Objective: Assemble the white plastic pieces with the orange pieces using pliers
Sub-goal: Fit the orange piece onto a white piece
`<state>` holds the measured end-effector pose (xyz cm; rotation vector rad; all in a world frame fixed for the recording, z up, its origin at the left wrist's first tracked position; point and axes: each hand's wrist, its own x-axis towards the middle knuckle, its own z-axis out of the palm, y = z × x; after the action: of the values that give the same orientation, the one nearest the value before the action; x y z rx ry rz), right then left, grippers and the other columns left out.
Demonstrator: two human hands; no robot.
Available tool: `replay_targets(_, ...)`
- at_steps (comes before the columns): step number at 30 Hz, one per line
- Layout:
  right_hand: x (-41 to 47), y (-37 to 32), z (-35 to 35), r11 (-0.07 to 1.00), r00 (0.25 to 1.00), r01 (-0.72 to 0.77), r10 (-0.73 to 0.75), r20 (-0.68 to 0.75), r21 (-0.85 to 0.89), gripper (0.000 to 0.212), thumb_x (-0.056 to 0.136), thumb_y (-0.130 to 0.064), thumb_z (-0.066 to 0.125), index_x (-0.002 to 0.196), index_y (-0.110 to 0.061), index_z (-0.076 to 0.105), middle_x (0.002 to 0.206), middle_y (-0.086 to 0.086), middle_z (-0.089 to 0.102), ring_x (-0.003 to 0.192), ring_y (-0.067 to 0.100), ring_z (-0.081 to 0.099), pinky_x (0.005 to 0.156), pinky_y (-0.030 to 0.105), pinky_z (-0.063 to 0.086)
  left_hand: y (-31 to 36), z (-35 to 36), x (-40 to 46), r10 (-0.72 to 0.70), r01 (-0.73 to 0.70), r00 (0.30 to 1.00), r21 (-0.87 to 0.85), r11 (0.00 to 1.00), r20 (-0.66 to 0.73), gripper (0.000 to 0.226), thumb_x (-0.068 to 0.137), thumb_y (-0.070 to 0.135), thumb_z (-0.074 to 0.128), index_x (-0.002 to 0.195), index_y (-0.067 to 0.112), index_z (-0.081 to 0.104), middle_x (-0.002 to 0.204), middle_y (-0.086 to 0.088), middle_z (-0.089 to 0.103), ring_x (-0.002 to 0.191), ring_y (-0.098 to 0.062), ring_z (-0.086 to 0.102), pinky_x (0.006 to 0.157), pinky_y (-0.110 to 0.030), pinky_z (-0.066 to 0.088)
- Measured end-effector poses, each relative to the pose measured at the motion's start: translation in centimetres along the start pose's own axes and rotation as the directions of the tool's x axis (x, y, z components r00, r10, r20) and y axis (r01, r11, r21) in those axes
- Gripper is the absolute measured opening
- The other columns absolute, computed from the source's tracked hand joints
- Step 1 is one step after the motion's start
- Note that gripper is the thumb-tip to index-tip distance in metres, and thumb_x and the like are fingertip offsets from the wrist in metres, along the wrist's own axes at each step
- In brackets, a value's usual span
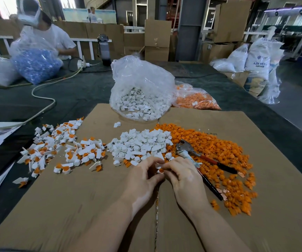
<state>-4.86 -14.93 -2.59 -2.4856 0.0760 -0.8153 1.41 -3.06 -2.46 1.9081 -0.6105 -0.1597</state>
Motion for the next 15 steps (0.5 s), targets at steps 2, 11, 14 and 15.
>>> replay_targets(2,0.0,-0.1,0.0,1.000,1.000,0.003,-0.003,-0.023,0.002,0.011,0.080,-0.005,0.070,0.090,-0.012,0.071,0.086,-0.003,0.063,0.086,0.012,0.057,0.076,0.017,0.043,0.2,-0.1,-0.1,0.031,-0.030,0.999,0.028,0.999,-0.044,0.024,0.084,0.012,0.066,0.094,0.034,0.061,0.094,0.011,0.060,0.086,0.006,0.052,0.073,-0.002,0.036)
replay_targets(11,0.0,0.1,0.3,0.998,0.995,-0.057,0.053,-0.084,-0.042,0.011,0.076,0.001,0.074,0.083,-0.007,0.070,0.081,0.001,0.065,0.082,0.018,0.060,0.080,0.013,0.036,-1.0,-2.8,0.3,-0.072,0.056,0.886,-0.047,0.997,-0.459,0.016,0.086,0.012,0.063,0.079,0.026,0.062,0.093,0.004,0.046,0.087,0.001,0.051,0.078,-0.004,0.036)
replay_targets(14,0.0,0.0,0.3,0.996,0.996,-0.056,0.051,-0.078,-0.062,0.011,0.075,0.000,0.074,0.082,-0.008,0.070,0.080,0.000,0.064,0.081,0.017,0.060,0.078,0.014,0.038,-2.3,-4.7,1.1,-0.075,0.117,0.831,0.041,0.992,-0.552,0.010,0.088,0.009,0.061,0.086,0.018,0.065,0.099,0.000,0.041,0.092,-0.020,0.055,0.088,-0.024,0.043)
replay_targets(15,0.0,0.0,0.3,0.996,0.996,-0.054,0.049,-0.079,-0.065,0.012,0.075,0.001,0.074,0.081,-0.008,0.070,0.080,0.000,0.064,0.081,0.017,0.060,0.079,0.013,0.037,-2.8,-5.3,1.3,-0.062,0.151,0.812,0.105,0.983,-0.580,0.009,0.088,0.010,0.061,0.088,0.016,0.067,0.100,0.000,0.041,0.099,-0.022,0.051,0.090,-0.025,0.040)
